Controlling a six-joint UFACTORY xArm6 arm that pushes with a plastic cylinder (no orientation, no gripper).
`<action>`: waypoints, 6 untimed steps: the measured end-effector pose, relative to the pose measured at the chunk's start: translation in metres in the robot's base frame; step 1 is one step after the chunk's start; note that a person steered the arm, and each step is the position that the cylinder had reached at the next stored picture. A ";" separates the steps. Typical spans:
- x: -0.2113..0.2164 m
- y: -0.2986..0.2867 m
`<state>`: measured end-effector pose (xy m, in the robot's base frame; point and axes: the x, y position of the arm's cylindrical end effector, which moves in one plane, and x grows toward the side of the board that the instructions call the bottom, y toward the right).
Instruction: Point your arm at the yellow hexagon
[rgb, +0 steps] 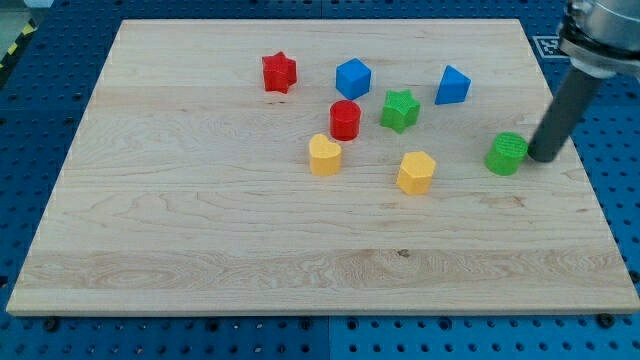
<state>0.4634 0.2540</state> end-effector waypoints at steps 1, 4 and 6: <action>0.043 -0.014; 0.056 -0.138; 0.054 -0.150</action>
